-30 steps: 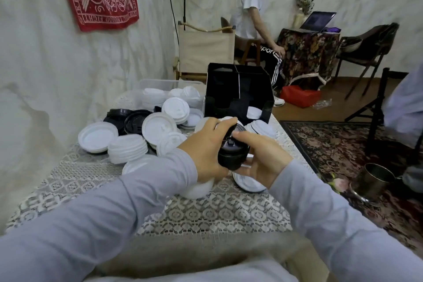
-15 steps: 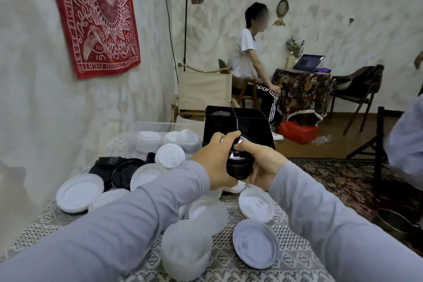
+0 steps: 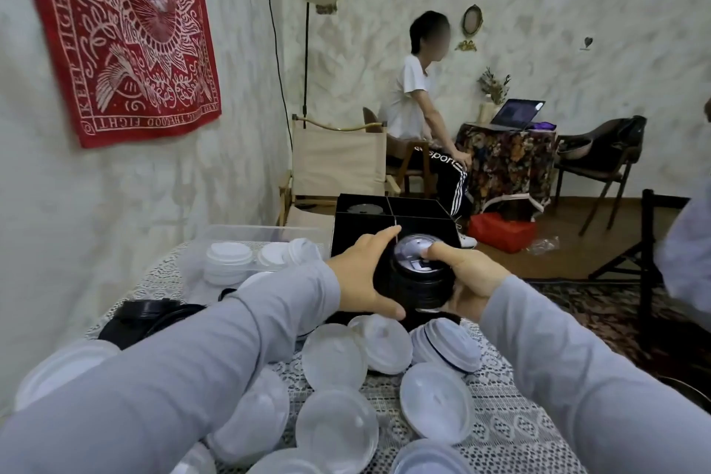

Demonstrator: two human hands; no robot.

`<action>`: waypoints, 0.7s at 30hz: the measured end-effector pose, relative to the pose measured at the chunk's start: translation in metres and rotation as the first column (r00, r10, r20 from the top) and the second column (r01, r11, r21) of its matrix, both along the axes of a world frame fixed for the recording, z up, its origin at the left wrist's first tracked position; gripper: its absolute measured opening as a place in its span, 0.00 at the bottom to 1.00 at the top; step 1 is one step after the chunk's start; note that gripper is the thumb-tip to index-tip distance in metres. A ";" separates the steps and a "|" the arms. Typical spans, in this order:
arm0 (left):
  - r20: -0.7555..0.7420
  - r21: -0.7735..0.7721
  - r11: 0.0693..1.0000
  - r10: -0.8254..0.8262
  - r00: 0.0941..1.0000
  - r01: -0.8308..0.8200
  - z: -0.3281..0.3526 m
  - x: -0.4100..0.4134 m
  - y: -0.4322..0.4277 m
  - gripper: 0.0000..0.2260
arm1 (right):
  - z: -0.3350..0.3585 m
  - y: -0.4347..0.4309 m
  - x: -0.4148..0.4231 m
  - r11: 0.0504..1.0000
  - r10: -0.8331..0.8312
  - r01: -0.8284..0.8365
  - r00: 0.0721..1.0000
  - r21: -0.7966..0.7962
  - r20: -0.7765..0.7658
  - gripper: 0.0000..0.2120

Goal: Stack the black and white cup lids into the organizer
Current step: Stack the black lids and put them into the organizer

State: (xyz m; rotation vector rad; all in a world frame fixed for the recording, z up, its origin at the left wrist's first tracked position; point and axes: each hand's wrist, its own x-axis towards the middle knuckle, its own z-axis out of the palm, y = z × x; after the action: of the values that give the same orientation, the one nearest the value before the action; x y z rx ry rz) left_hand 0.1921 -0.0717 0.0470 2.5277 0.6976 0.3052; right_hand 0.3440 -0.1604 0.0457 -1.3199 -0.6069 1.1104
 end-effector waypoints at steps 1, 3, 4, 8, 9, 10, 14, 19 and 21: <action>0.031 -0.024 1.000 0.012 0.999 -0.012 0.002 0.000 0.010 0.44 | 0.002 0.004 0.007 1.000 -0.023 0.023 1.000 0.001 0.015 0.08; 0.083 0.013 0.997 0.071 0.994 -0.072 0.006 0.001 0.030 0.35 | 0.009 0.010 0.020 0.998 -0.060 0.060 0.998 0.014 0.015 0.04; 0.084 0.075 0.990 0.112 0.990 -0.119 0.008 0.003 0.040 0.32 | 0.013 0.014 0.025 0.997 -0.072 0.072 0.997 0.019 0.010 0.03; -0.003 0.400 0.880 0.279 0.960 -0.254 0.013 0.015 0.075 0.27 | 0.027 0.034 0.042 0.994 -0.105 0.105 0.994 0.040 0.004 0.06; -0.004 0.461 0.840 0.324 0.946 -0.286 0.013 0.019 0.084 0.25 | 0.031 0.040 0.043 0.993 -0.108 0.108 0.994 0.045 0.000 0.06; -0.005 0.508 0.801 0.369 0.929 -0.315 0.013 0.023 0.092 0.23 | 0.034 0.047 0.045 0.993 -0.108 0.108 0.994 0.053 -0.005 0.07; -0.050 0.572 0.742 0.457 0.888 -0.349 0.011 0.031 0.115 0.14 | 0.041 0.079 0.046 0.991 -0.106 0.105 0.994 0.077 0.007 0.12; 0.002 0.490 0.793 0.415 0.910 -0.362 0.008 0.036 0.128 0.12 | 0.049 0.117 0.041 0.991 -0.091 0.093 0.996 0.101 -0.017 0.18; 0.021 0.467 0.801 0.413 0.911 -0.374 0.007 0.037 0.130 0.13 | 0.052 0.130 0.037 0.989 -0.096 0.098 0.995 0.115 -0.025 0.20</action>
State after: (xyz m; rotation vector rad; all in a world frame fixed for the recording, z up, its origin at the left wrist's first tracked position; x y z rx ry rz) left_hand 0.2287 0.0581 0.0536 2.8291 1.3311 0.5740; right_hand 0.3808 -0.0306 0.0977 -1.2245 -0.5782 0.9931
